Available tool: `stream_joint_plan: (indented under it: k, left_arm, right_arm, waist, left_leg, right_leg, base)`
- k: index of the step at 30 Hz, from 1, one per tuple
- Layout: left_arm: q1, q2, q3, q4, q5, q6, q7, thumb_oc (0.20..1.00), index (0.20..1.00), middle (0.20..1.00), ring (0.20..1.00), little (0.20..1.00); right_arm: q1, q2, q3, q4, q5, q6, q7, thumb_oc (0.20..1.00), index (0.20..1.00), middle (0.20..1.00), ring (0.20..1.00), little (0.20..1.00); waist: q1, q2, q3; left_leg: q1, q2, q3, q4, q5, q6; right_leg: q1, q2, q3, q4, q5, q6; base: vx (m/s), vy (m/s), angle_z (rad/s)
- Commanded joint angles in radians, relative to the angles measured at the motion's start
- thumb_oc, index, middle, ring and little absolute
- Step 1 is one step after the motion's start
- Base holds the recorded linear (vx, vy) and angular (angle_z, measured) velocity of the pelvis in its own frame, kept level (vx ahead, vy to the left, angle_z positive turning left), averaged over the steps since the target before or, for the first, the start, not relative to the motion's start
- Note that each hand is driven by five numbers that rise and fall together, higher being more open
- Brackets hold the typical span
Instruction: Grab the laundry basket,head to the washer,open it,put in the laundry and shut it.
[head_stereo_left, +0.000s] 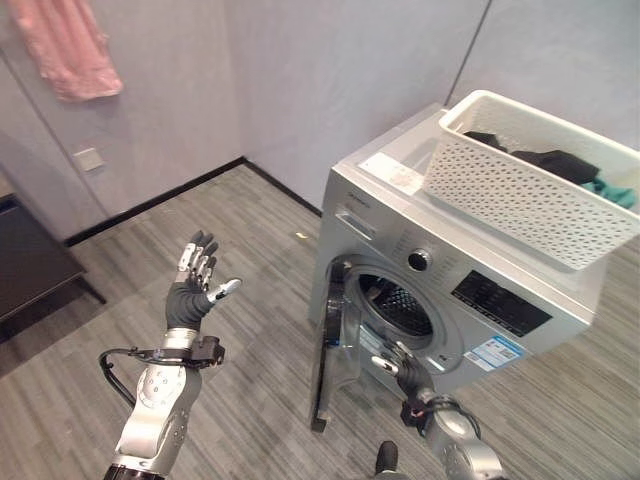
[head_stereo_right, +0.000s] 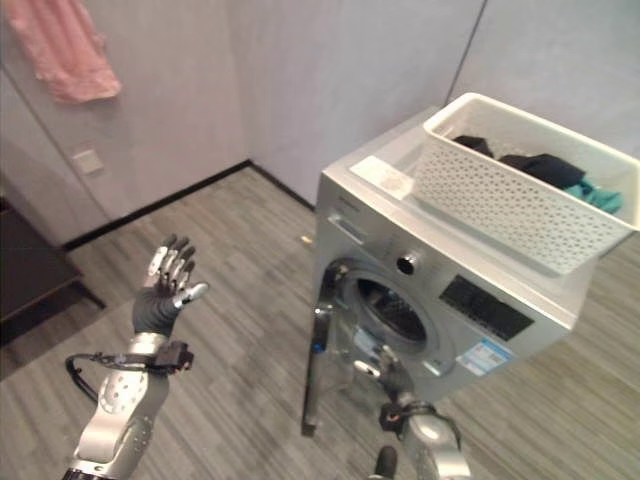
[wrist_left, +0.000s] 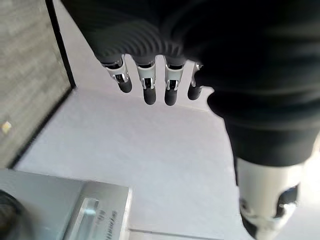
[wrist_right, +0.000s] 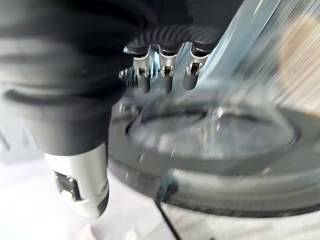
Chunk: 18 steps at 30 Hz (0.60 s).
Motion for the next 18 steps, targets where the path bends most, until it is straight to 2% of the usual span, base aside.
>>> stream_joint_plan:
  k: [1, 2, 3, 5, 8, 9, 10, 17, 18]
  left_arm:
    - [-0.03, 0.024, 0.041, -0.074, 0.046, -0.026, -0.019, 1.0, 1.0, 1.0, 1.0, 1.0]
    - [-0.029, 0.031, 0.043, -0.076, 0.042, -0.036, -0.013, 1.0, 1.0, 1.0, 1.0, 1.0]
    - [-0.03, 0.031, 0.044, -0.076, 0.042, -0.036, -0.013, 1.0, 1.0, 1.0, 1.0, 1.0]
    - [-0.018, 0.029, 0.033, -0.076, 0.015, -0.049, -0.023, 1.0, 1.0, 1.0, 1.0, 1.0]
    - [-0.013, 0.029, 0.026, -0.082, -0.012, -0.059, -0.025, 1.0, 1.0, 1.0, 1.0, 1.0]
    - [-0.013, 0.025, 0.016, -0.081, -0.023, -0.063, -0.028, 1.0, 1.0, 1.0, 1.0, 1.0]
    - [-0.013, 0.016, 0.003, -0.081, -0.04, -0.063, -0.025, 1.0, 1.0, 1.0, 1.0, 1.0]
    - [-0.038, 0.007, -0.047, -0.085, -0.056, -0.059, -0.026, 1.0, 1.0, 1.0, 1.0, 1.0]
    - [-0.05, 0.017, -0.077, -0.092, -0.057, -0.053, -0.045, 1.0, 1.0, 1.0, 1.0, 1.0]
  right_arm:
    - [-0.072, -0.02, 0.003, -0.02, -0.018, -0.034, 0.003, 1.0, 1.0, 1.0, 1.0, 1.0]
    - [-0.167, -0.027, 0.03, 0.01, -0.038, -0.036, -0.013, 1.0, 1.0, 1.0, 1.0, 1.0]
    - [-0.169, -0.027, 0.03, 0.012, -0.038, -0.037, -0.013, 1.0, 1.0, 1.0, 1.0, 1.0]
    - [-0.258, -0.037, 0.047, 0.064, -0.054, -0.039, -0.029, 1.0, 1.0, 1.0, 1.0, 1.0]
    - [-0.325, -0.049, 0.051, 0.098, -0.065, -0.04, -0.048, 1.0, 1.0, 1.0, 1.0, 1.0]
    - [-0.357, -0.055, 0.05, 0.116, -0.062, -0.045, -0.055, 1.0, 1.0, 1.0, 1.0, 1.0]
    - [-0.386, -0.042, 0.053, 0.132, -0.049, -0.049, -0.066, 1.0, 1.0, 1.0, 1.0, 1.0]
    - [-0.449, 0.046, 0.087, 0.167, -0.009, -0.068, -0.08, 1.0, 1.0, 1.0, 1.0, 1.0]
    - [-0.458, 0.084, 0.116, 0.163, 0.0, -0.073, -0.077, 1.0, 1.0, 1.0, 1.0, 1.0]
  waist:
    - [0.009, -0.01, 0.052]
    - [0.039, 0.002, 0.085]
    - [0.037, 0.002, 0.085]
    - [0.077, 0.025, 0.125]
    - [0.103, 0.053, 0.155]
    - [0.122, 0.071, 0.169]
    - [0.135, 0.085, 0.174]
    - [0.166, 0.12, 0.181]
    - [0.174, 0.133, 0.169]
  left_leg:
    - [0.077, 0.024, 0.019, 0.009, -0.051, 0.055]
    - [0.048, 0.016, -0.006, -0.008, -0.04, 0.054]
    - [0.046, 0.015, -0.007, -0.007, -0.039, 0.054]
    - [-0.016, 0.009, -0.043, -0.007, -0.028, 0.052]
    - [-0.091, -0.009, -0.083, 0.004, -0.004, 0.052]
    - [-0.132, -0.017, -0.103, 0.008, 0.011, 0.052]
    - [-0.161, -0.024, -0.12, 0.005, 0.026, 0.052]
    - [-0.195, -0.034, -0.152, -0.011, 0.05, 0.051]
    - [-0.18, -0.023, -0.152, -0.022, 0.037, 0.047]
  right_leg:
    - [-0.048, -0.039, -0.008, 0.01, -0.076, 0.005]
    - [-0.065, -0.06, -0.026, 0.012, -0.058, 0.013]
    - [-0.066, -0.062, -0.028, 0.012, -0.058, 0.013]
    - [-0.079, -0.08, -0.049, 0.011, -0.05, 0.016]
    - [-0.099, -0.095, -0.065, 0.009, -0.048, 0.014]
    - [-0.106, -0.101, -0.076, 0.007, -0.049, 0.012]
    - [-0.11, -0.107, -0.089, 0.005, -0.051, 0.011]
    - [-0.104, -0.114, -0.119, 0.001, -0.059, 0.01]
    - [-0.082, -0.107, -0.127, 0.004, -0.085, 0.02]
  base:
    - [-0.18, -0.023, 0.24]
    - [-0.15, -0.021, 0.25]
    - [-0.23, -0.038, 0.26]
    - [-0.17, -0.051, 0.38]
    - [-0.14, -0.023, 0.55]
    - [-0.13, -0.014, 0.47]
    - [-0.1, -0.02, 0.33]
    - [-0.01, -0.006, 0.18]
    - [0.09, -0.005, 0.24]
